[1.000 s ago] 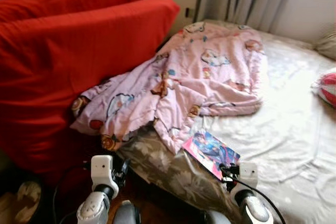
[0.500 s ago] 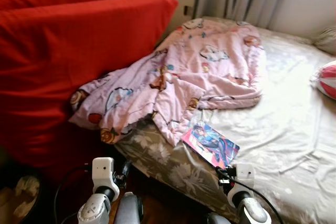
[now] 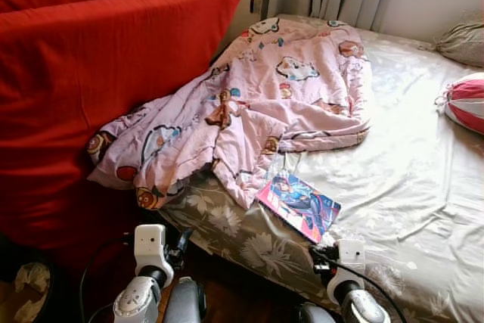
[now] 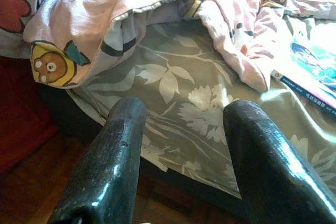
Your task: Clean up the room
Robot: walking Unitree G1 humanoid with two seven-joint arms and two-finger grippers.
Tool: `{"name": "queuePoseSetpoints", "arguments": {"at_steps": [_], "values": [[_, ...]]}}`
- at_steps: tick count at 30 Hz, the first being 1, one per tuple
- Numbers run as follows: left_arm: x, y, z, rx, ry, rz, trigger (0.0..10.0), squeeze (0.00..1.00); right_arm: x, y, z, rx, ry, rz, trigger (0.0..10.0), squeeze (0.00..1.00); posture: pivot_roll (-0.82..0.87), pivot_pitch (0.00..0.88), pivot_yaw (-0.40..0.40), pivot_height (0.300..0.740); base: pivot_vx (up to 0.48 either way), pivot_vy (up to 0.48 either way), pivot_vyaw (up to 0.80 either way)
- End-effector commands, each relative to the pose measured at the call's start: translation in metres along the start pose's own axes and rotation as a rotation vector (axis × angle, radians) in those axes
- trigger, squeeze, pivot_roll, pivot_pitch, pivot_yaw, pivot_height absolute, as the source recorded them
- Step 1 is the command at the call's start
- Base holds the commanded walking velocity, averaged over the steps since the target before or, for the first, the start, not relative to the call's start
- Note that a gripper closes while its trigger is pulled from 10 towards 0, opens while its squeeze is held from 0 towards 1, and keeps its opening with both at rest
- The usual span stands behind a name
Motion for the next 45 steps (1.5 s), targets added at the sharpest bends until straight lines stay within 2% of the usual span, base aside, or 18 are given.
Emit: {"name": "queuePoseSetpoints", "arguments": {"at_steps": [1, 11, 15, 19, 23, 33, 34, 35, 36, 38, 41, 43, 44, 45], "values": [[0.000, -0.001, 0.000, -0.005, -0.002, -0.005, 10.0, 0.00, 0.000, -0.001, 0.001, -0.010, -0.006, -0.011, 10.0, 0.00, 0.08, 0.083, -0.041, 0.626, 0.300, 0.000, 0.00], [0.001, -0.001, 0.002, 0.000, -0.011, -0.009, 10.0, 0.00, 0.001, -0.005, 0.002, 0.011, -0.033, -0.050, 10.0, 0.00, 0.08, 0.086, -0.037, 0.626, 0.323, 0.000, 0.00], [0.002, 0.000, 0.001, 0.000, -0.008, -0.005, 10.0, 0.00, 0.001, -0.005, 0.006, 0.075, -0.068, -0.056, 10.0, 0.00, 0.08, 0.087, -0.039, 0.626, 0.335, 0.000, 0.00], [0.002, 0.002, 0.001, 0.003, -0.007, 0.000, 10.0, 0.00, 0.001, -0.005, 0.008, 0.093, -0.083, -0.062, 10.0, 0.00, 0.08, 0.087, -0.039, 0.626, 0.337, 0.000, 0.00], [0.002, 0.001, 0.002, 0.011, -0.011, -0.006, 10.0, 0.00, 0.004, 0.001, 0.016, 0.212, -0.153, -0.053, 10.0, 0.00, 0.09, 0.091, -0.036, 0.626, 0.148, 0.000, 0.00], [0.001, -0.001, 0.004, 0.011, -0.026, -0.017, 10.0, 0.00, 0.010, 0.015, 0.022, 0.174, -0.170, -0.056, 10.0, 0.00, 0.10, 0.116, -0.034, 0.626, 0.000, 0.000, 0.00], [0.000, -0.002, 0.005, 0.011, -0.029, -0.020, 10.0, 0.00, 0.010, 0.014, 0.024, 0.170, -0.183, -0.062, 10.0, 0.21, 0.10, 0.120, -0.032, 0.626, 0.000, 0.000, 0.00], [0.000, -0.002, 0.005, 0.011, -0.029, -0.020, 10.0, 0.00, 0.010, 0.015, 0.026, 0.156, -0.193, -0.068, 10.0, 1.00, 0.11, 0.126, -0.031, 0.626, 0.000, 0.000, 0.00], [0.000, -0.002, 0.005, 0.011, -0.029, -0.020, 10.0, 0.00, 0.010, 0.015, 0.026, 0.156, -0.193, -0.068, 10.0, 1.00, 0.11, 0.126, -0.031, 0.626, 0.000, 0.000, 0.00], [-0.002, -0.002, 0.004, 0.013, -0.031, -0.020, 10.0, 0.00, 0.011, 0.018, 0.031, 0.073, -0.205, -0.103, 10.0, 1.00, 0.12, 0.138, -0.027, 0.626, 0.000, 0.000, 0.00], [-0.005, -0.002, 0.003, 0.016, -0.034, -0.020, 10.0, 0.00, 0.012, 0.019, 0.031, 0.045, -0.180, -0.128, 10.0, 1.00, 0.12, 0.153, -0.019, 0.626, 0.000, 0.000, 0.00], [-0.006, -0.003, 0.002, 0.019, -0.036, -0.027, 10.0, 0.00, 0.013, 0.020, 0.028, -0.049, -0.130, -0.141, 10.0, 1.00, 0.12, 0.161, -0.016, 0.626, 0.000, 0.000, 0.00], [-0.009, -0.005, 0.002, 0.023, -0.043, -0.035, 10.0, 0.00, 0.013, 0.017, 0.026, -0.137, -0.102, -0.177, 10.0, 1.00, 0.13, 0.167, -0.013, 0.626, 0.000, 0.000, 0.00], [-0.010, -0.006, 0.002, 0.023, -0.045, -0.036, 10.0, 0.00, 0.012, 0.016, 0.025, -0.157, -0.098, -0.187, 10.0, 1.00, 0.13, 0.169, -0.012, 0.626, 0.000, 0.000, 0.00]]}}
Point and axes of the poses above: a point about 5 cm out from each wrist's last joint towards the gripper, its own x axis pointing out of the wrist towards the gripper, its own y axis along the axis of the wrist's last joint, z = x × y, the point moved 2 cm from there along x, pointing out of the wrist towards the gripper, and after that the axes turned 1 degree about x, right-handed, at the moved point
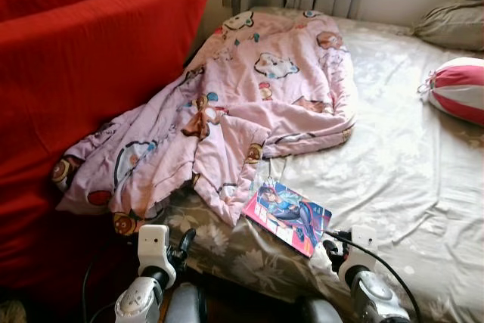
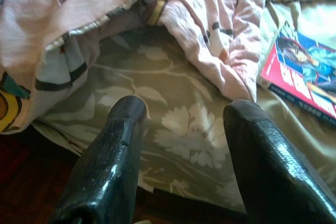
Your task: Clean up the room
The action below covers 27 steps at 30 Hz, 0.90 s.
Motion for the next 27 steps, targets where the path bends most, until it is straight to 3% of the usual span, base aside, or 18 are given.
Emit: {"name": "queuePoseSetpoints", "arguments": {"at_steps": [1, 8, 9, 11, 16, 27], "values": [[-0.003, -0.003, -0.001, 0.002, -0.008, -0.017, 10.0, 0.00, -0.001, -0.007, -0.002, -0.054, 0.015, -0.042, 10.0, 1.00, 0.13, 0.169, -0.012, 0.626, 0.000, 0.000, 0.00], [-0.020, -0.007, -0.009, 0.017, -0.002, -0.031, 10.0, 0.00, -0.001, -0.004, 0.009, -0.028, -0.057, -0.044, 10.0, 1.00, 0.16, 0.209, 0.012, 0.626, 0.000, 0.000, 0.00], [-0.023, -0.009, -0.010, 0.020, -0.003, -0.039, 10.0, 0.00, -0.001, -0.004, 0.009, -0.052, -0.052, -0.048, 10.0, 0.00, 0.16, 0.222, 0.017, 0.626, 0.000, 0.000, 0.00], [-0.027, -0.011, -0.010, 0.020, -0.007, -0.053, 10.0, 0.00, -0.001, -0.004, 0.007, -0.096, -0.045, -0.049, 10.0, 0.00, 0.17, 0.232, 0.020, 0.626, 0.000, 0.000, 0.00], [-0.032, -0.011, -0.006, 0.020, -0.016, -0.056, 10.0, 0.00, 0.000, -0.005, 0.001, -0.105, -0.018, -0.047, 10.0, 0.00, 0.18, 0.257, 0.025, 0.626, 0.000, 0.000, 0.00], [-0.053, -0.015, -0.007, 0.019, -0.013, -0.094, 10.0, 0.00, 0.003, 0.008, 0.003, -0.083, -0.056, -0.014, 10.0, 0.00, 0.20, 0.308, 0.035, 0.626, 0.000, 0.000, 0.00]]}}
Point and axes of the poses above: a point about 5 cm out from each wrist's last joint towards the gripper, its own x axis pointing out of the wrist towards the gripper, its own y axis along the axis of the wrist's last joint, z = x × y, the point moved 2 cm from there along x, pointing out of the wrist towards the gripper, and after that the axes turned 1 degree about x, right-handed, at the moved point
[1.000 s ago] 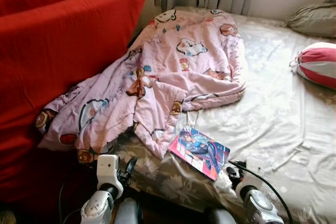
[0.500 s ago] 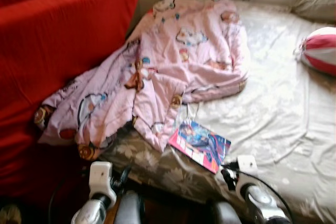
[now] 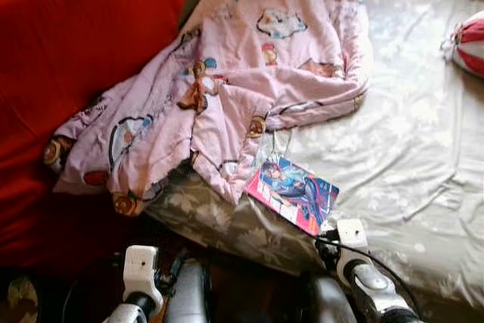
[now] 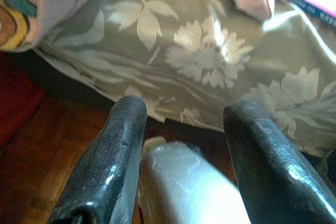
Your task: Clean up the room
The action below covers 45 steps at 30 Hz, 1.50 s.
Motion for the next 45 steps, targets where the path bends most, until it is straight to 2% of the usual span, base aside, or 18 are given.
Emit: {"name": "queuePoseSetpoints", "arguments": {"at_steps": [1, 5, 7, 8, 9, 10, 16, 22, 27, 35, 45], "values": [[-0.008, -0.008, -0.003, -0.007, 0.006, -0.036, 10.0, 0.00, -0.001, -0.004, 0.001, 0.020, -0.014, -0.009, 10.0, 0.00, 0.20, 0.311, 0.034, 0.626, 0.000, 0.000, 0.00], [-0.011, -0.008, -0.003, -0.005, 0.010, -0.046, 10.0, 0.00, -0.001, -0.002, 0.003, 0.034, -0.020, -0.004, 10.0, 0.00, 0.21, 0.321, 0.036, 0.626, 0.000, 0.000, 0.00], [-0.013, -0.008, -0.003, -0.003, 0.010, -0.048, 10.0, 0.00, 0.000, -0.002, 0.000, 0.081, -0.010, 0.001, 10.0, 0.00, 0.22, 0.325, 0.035, 0.626, 0.000, 0.000, 0.00], [-0.014, -0.008, -0.002, -0.002, 0.010, -0.051, 10.0, 0.00, 0.000, -0.001, -0.002, 0.086, -0.001, 0.004, 3.5, 0.00, 0.22, 0.329, 0.036, 0.626, 0.000, 0.000, 0.00], [-0.015, -0.008, -0.002, -0.001, 0.009, -0.053, 10.0, 0.00, 0.000, -0.002, -0.004, 0.078, 0.002, 0.003, 2.2, 0.00, 0.22, 0.329, 0.036, 0.626, 0.000, 0.000, 0.00], [-0.015, -0.008, -0.002, 0.000, 0.009, -0.055, 10.0, 0.00, 0.000, -0.002, -0.005, 0.071, 0.004, 0.001, 0.0, 0.00, 0.22, 0.332, 0.037, 0.626, 0.000, 0.000, 0.00], [-0.019, -0.007, -0.003, 0.015, 0.014, -0.060, 10.0, 0.00, 0.000, -0.005, -0.013, 0.087, 0.028, 0.003, 0.0, 0.00, 0.23, 0.341, 0.045, 0.626, 0.000, 0.000, 0.00], [-0.022, -0.006, -0.005, 0.017, 0.019, -0.066, 10.0, 0.00, -0.001, -0.008, -0.015, 0.091, 0.025, -0.004, 0.0, 0.00, 0.23, 0.341, 0.049, 0.626, 0.000, 0.000, 0.00], [-0.024, -0.007, -0.007, 0.018, 0.028, -0.073, 10.0, 0.00, -0.002, -0.011, -0.012, 0.086, 0.016, -0.012, 0.0, 0.00, 0.23, 0.341, 0.049, 0.626, 0.000, 0.000, 0.00], [-0.025, -0.009, -0.005, 0.011, 0.029, -0.084, 10.0, 0.00, -0.003, -0.011, 0.002, 0.094, -0.035, -0.014, 0.0, 0.00, 0.23, 0.342, 0.044, 0.626, 0.000, 0.000, 0.00], [-0.021, -0.010, -0.006, 0.011, 0.033, -0.086, 10.0, 0.00, -0.002, -0.010, 0.002, 0.097, -0.041, -0.016, 0.0, 0.00, 0.23, 0.330, 0.038, 0.626, 0.000, 0.000, 0.00]]}}
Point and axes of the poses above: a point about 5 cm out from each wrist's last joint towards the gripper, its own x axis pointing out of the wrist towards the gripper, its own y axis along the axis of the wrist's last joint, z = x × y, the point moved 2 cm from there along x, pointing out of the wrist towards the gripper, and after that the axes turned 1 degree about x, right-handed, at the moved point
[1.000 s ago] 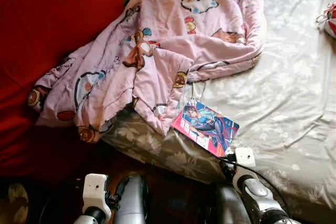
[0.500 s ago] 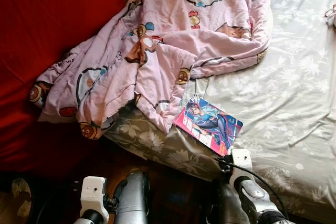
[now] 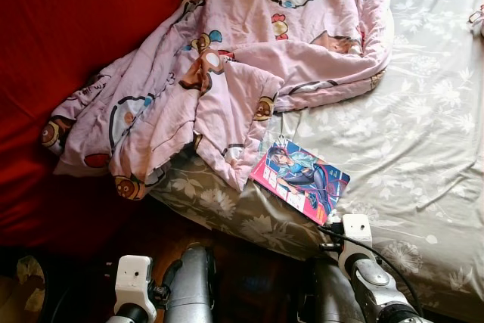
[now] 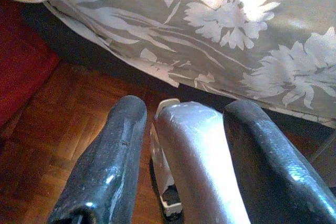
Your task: Clean up the room
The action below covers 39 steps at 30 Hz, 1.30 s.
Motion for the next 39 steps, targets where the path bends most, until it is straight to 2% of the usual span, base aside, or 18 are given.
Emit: {"name": "queuePoseSetpoints", "arguments": {"at_steps": [1, 7, 9, 14, 19, 20, 23, 26, 30, 33, 34, 35, 39], "values": [[-0.006, -0.014, -0.003, -0.005, 0.013, -0.059, 10.0, 0.00, -0.003, -0.015, 0.000, 0.017, -0.007, -0.051, 0.0, 0.00, 0.22, 0.326, 0.037, 0.626, 0.000, 0.000, 0.00], [0.006, -0.014, -0.002, -0.013, 0.022, -0.054, 10.0, 0.00, -0.002, -0.014, -0.005, 0.023, 0.008, -0.047, 0.0, 0.00, 0.21, 0.296, 0.024, 0.626, 0.000, 0.000, 0.00], [0.017, -0.010, -0.002, -0.016, 0.023, -0.039, 10.0, 0.00, -0.002, -0.008, 0.000, 0.068, -0.029, -0.019, 0.0, 0.00, 0.19, 0.256, 0.011, 0.626, 0.000, 0.000, 0.00], [0.025, -0.007, -0.003, -0.019, 0.028, -0.029, 10.0, 0.00, -0.001, 0.001, 0.006, 0.129, -0.062, 0.038, 0.0, 0.00, 0.17, 0.228, 0.005, 0.626, 0.000, 0.000, 0.00], [0.044, 0.000, -0.003, -0.028, 0.034, -0.013, 10.0, 0.00, -0.005, 0.012, 0.017, 0.213, -0.110, 0.159, 0.0, 0.00, 0.13, 0.162, -0.010, 0.626, 0.000, 0.000, 0.00], [0.049, 0.001, -0.003, -0.031, 0.036, -0.007, 10.0, 0.00, -0.008, 0.012, 0.019, 0.239, -0.112, 0.205, 0.0, 0.00, 0.11, 0.149, -0.012, 0.626, 0.000, 0.000, 0.00], [0.053, 0.003, -0.003, -0.032, 0.038, -0.006, 10.0, 0.00, -0.010, 0.014, 0.019, 0.238, -0.107, 0.234, 0.0, 0.00, 0.10, 0.138, -0.015, 0.626, 0.000, 0.000, 0.00], [0.060, 0.006, -0.001, -0.042, 0.040, 0.005, 10.0, 0.00, -0.020, 0.017, 0.020, 0.232, -0.095, 0.337, 0.0, 0.00, 0.08, 0.121, -0.019, 0.626, 0.000, 0.000, 0.00], [0.065, 0.006, -0.001, -0.049, 0.046, 0.013, 10.0, 0.00, -0.033, 0.018, 0.023, 0.246, -0.098, 0.416, 0.0, 0.00, 0.06, 0.104, -0.015, 0.626, 0.000, 0.000, 0.00], [0.067, 0.007, -0.001, -0.050, 0.046, 0.015, 10.0, 0.00, -0.042, 0.021, 0.017, 0.234, -0.057, 0.456, 0.0, 0.00, 0.05, 0.098, -0.013, 0.626, 0.000, 0.000, 0.00], [0.068, 0.007, -0.001, -0.050, 0.046, 0.015, 10.0, 0.00, -0.043, 0.023, 0.013, 0.229, -0.036, 0.463, 2.5, 0.00, 0.05, 0.095, -0.012, 0.626, 0.000, 0.000, 0.00], [0.069, 0.008, -0.002, -0.050, 0.048, 0.014, 10.0, 0.00, -0.041, 0.026, 0.008, 0.223, -0.007, 0.466, 10.0, 0.00, 0.04, 0.091, -0.012, 0.626, 0.000, 0.000, 0.00], [0.073, 0.010, -0.002, -0.056, 0.054, 0.021, 10.0, 0.00, -0.035, 0.028, 0.004, 0.260, -0.002, 0.442, 10.0, 0.00, 0.05, 0.081, -0.012, 0.626, 0.000, 0.000, 0.00]]}}
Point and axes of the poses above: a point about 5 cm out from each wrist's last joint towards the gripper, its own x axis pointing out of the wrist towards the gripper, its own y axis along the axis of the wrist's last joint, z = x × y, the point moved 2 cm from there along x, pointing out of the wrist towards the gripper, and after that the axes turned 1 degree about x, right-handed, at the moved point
